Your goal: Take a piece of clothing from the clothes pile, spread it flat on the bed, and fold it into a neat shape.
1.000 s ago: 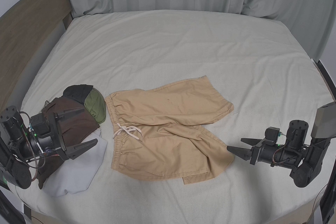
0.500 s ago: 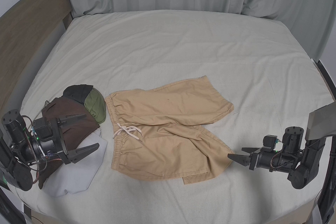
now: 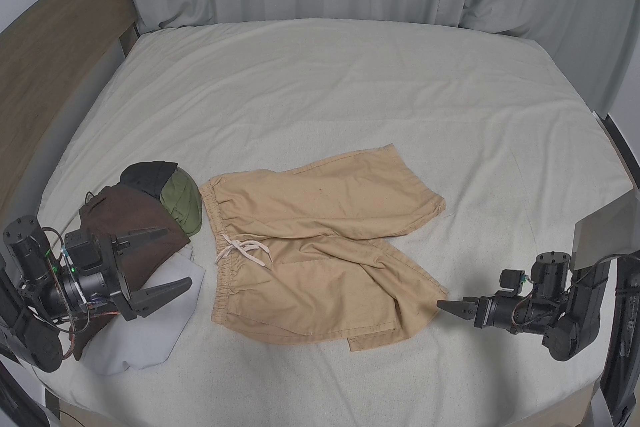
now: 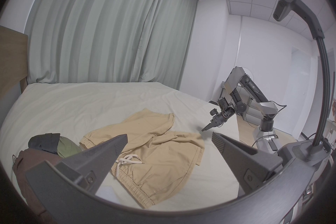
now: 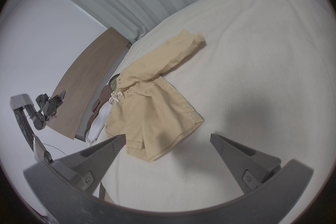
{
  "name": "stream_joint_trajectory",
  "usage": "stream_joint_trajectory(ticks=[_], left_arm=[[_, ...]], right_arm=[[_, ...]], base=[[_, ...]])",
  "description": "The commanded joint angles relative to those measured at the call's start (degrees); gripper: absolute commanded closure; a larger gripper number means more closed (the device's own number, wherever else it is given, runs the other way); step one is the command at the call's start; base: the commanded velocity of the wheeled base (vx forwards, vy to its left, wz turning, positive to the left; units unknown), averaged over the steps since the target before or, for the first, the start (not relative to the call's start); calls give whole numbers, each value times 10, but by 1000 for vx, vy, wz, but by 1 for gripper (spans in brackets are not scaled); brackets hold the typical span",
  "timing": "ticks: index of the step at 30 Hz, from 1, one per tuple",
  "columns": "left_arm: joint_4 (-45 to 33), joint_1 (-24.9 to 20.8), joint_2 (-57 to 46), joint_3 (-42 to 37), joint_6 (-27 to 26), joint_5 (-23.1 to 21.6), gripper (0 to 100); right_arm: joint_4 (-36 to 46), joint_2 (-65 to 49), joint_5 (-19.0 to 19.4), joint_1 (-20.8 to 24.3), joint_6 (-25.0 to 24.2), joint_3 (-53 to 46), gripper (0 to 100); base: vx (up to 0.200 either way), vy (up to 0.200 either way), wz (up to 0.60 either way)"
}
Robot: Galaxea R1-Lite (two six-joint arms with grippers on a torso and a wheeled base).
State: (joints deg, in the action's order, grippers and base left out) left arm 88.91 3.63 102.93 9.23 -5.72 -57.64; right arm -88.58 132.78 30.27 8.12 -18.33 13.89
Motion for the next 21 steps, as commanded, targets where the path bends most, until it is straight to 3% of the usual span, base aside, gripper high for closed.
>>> stream_joint_trajectory(ticks=[1, 12, 21], left_arm=[[0, -1, -6, 2, 1, 0, 0], [0, -1, -8, 4, 0, 1, 0], [0, -1, -18, 2, 2, 1, 0]], right_arm=[[0, 23, 1, 2, -24, 15, 0], [1, 43, -16, 25, -108, 46, 0], [1, 59, -82, 55, -209, 93, 0]], base=[[0, 0, 0], [0, 0, 0], [0, 0, 0]])
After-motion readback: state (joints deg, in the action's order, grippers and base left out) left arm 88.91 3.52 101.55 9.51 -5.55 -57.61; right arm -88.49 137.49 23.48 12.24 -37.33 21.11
